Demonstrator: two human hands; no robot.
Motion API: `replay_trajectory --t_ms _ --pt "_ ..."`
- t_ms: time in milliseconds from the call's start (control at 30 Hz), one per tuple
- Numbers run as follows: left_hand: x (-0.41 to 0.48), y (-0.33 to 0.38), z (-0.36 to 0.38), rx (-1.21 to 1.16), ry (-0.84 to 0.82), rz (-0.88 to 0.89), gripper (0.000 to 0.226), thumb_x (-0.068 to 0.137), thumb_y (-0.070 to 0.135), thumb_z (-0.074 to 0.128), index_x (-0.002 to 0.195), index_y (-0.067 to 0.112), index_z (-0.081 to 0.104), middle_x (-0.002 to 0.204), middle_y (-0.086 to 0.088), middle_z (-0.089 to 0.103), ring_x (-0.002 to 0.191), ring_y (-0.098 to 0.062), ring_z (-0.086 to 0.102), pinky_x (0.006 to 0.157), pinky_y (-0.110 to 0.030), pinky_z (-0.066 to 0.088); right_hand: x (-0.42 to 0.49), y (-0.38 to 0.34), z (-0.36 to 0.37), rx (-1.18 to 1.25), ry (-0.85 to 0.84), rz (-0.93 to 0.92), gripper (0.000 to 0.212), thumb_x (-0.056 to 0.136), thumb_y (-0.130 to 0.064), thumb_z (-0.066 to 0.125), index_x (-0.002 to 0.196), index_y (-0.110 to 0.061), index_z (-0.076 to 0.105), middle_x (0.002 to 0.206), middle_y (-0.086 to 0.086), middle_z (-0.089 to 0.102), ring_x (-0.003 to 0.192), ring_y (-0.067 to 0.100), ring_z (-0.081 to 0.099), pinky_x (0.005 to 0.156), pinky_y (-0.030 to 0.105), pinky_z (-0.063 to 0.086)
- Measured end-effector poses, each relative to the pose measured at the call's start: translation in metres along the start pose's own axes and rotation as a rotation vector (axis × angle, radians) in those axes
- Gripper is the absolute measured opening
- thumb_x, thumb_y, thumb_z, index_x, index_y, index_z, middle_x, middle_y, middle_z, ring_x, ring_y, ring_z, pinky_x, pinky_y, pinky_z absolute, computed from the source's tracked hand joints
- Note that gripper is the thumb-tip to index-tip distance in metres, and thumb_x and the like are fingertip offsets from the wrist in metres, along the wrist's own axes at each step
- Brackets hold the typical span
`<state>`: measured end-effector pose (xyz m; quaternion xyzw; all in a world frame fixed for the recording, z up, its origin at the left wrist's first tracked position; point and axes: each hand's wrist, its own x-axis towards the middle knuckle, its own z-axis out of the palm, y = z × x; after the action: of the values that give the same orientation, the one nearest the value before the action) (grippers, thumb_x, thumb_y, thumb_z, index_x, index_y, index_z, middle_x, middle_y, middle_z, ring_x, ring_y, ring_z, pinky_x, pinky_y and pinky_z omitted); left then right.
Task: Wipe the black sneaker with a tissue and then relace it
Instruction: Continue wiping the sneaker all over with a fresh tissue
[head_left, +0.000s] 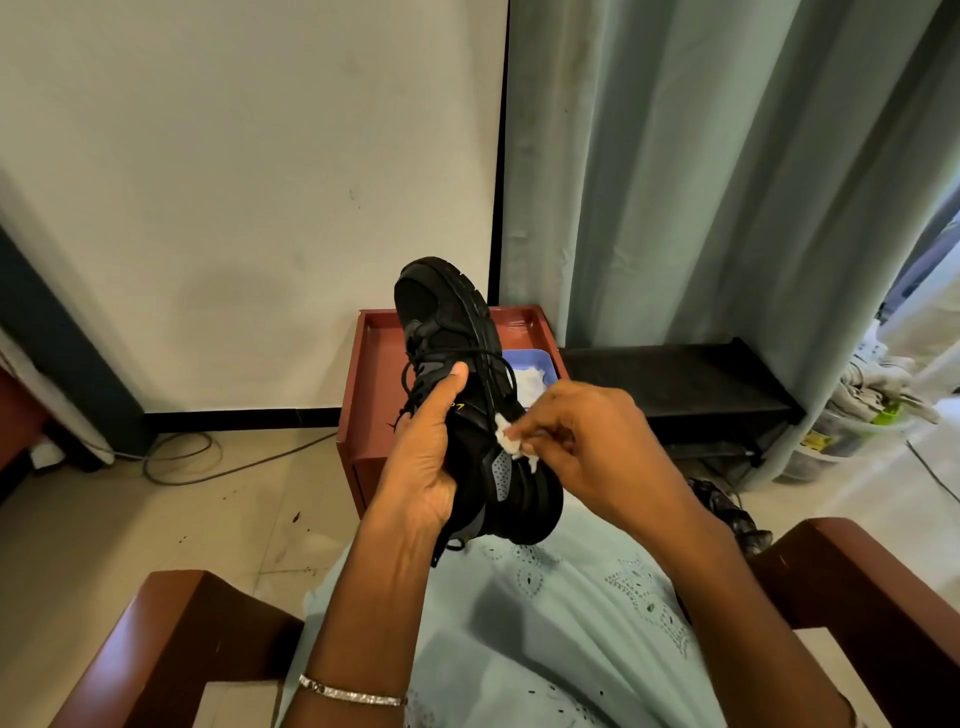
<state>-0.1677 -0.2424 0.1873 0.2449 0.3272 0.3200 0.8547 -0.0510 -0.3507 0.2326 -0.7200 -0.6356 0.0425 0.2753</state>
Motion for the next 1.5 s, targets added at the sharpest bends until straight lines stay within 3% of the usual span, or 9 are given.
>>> replay_trajectory --t_ms 167,367,567,633,833,967,1233,1300,1500 --pt "0.003 -0.002 0.002 0.007 -0.014 0.003 0.05 0.083 0.038 0.074 0.121 0.006 0.068 0.116 -0.021 0.07 0.105 -0.039 0.068 0.098 -0.056 0.05 0.0 0.0 -0.017 -0.016 -0.136 0.007 0.019 0.087 -0.016 0.074 0.098 -0.031 0.079 0.083 -0.02 0.065 0.077 0.003 0.064 0.08 0.019 0.053" --pt "0.0 -0.01 0.008 0.006 0.037 0.037 0.055 0.075 0.034 0.082 0.122 0.011 0.066 0.109 -0.02 0.072 0.096 -0.04 0.071 0.085 -0.056 0.056 0.031 0.016 0.011 0.081 0.27 -0.016 0.014 0.084 -0.011 0.075 0.093 -0.022 0.079 0.085 -0.007 0.071 0.071 0.006 0.062 0.072 0.031 0.056" --pt "0.002 -0.012 0.013 0.029 0.033 0.088 0.066 0.067 0.034 0.089 0.125 0.014 0.065 0.116 -0.017 0.071 0.101 -0.038 0.07 0.092 -0.055 0.054 0.038 0.019 0.026 0.107 0.559 -0.062 0.014 0.085 -0.008 0.074 0.097 -0.014 0.077 0.089 -0.003 0.071 0.076 0.005 0.062 0.073 0.02 0.053" --pt "0.002 -0.013 0.011 0.036 0.041 0.077 0.072 0.065 0.035 0.091 0.128 0.014 0.062 0.115 -0.018 0.071 0.1 -0.039 0.07 0.089 -0.056 0.054 0.035 0.016 0.021 0.114 0.484 -0.03 0.015 0.085 -0.009 0.074 0.098 -0.016 0.077 0.09 -0.004 0.071 0.077 0.005 0.063 0.074 0.021 0.054" --pt "0.001 -0.009 0.006 0.021 0.023 0.043 0.06 0.073 0.034 0.085 0.125 0.01 0.065 0.112 -0.021 0.071 0.099 -0.041 0.07 0.088 -0.061 0.053 0.016 0.01 -0.027 0.05 -0.109 0.119 0.014 0.081 -0.02 0.081 0.092 -0.029 0.08 0.084 -0.012 0.075 0.074 0.003 0.068 0.08 0.028 0.058" --pt "-0.004 -0.012 0.014 0.022 -0.011 0.028 0.05 0.079 0.033 0.078 0.12 0.006 0.068 0.106 -0.019 0.073 0.092 -0.037 0.072 0.083 -0.052 0.057 0.017 0.01 -0.027 0.044 -0.06 0.138 0.011 0.08 -0.02 0.08 0.089 -0.027 0.081 0.08 -0.01 0.075 0.068 0.003 0.068 0.076 0.029 0.059" --pt "-0.003 -0.018 0.019 0.025 0.025 0.055 0.064 0.069 0.03 0.087 0.125 0.011 0.064 0.113 -0.022 0.071 0.099 -0.042 0.07 0.088 -0.061 0.053 0.04 0.019 0.013 0.1 0.498 0.079 0.01 0.083 -0.013 0.076 0.092 -0.018 0.077 0.084 -0.004 0.067 0.07 0.008 0.062 0.068 0.033 0.057" --pt "0.0 -0.017 0.015 0.02 0.045 0.044 0.073 0.063 0.032 0.091 0.127 0.012 0.062 0.114 -0.022 0.07 0.1 -0.043 0.069 0.089 -0.063 0.052 0.038 0.018 0.013 0.105 0.446 0.037 0.012 0.084 -0.012 0.075 0.095 -0.017 0.077 0.087 -0.005 0.068 0.072 0.007 0.061 0.07 0.025 0.055" --pt "-0.004 -0.01 0.007 -0.017 -0.024 -0.012 0.04 0.083 0.032 0.074 0.114 0.007 0.071 0.11 -0.023 0.071 0.099 -0.04 0.069 0.09 -0.056 0.054 0.017 0.017 -0.016 0.057 -0.062 0.039 0.016 0.084 -0.015 0.077 0.097 -0.025 0.079 0.087 -0.013 0.072 0.075 0.002 0.066 0.075 0.015 0.053"
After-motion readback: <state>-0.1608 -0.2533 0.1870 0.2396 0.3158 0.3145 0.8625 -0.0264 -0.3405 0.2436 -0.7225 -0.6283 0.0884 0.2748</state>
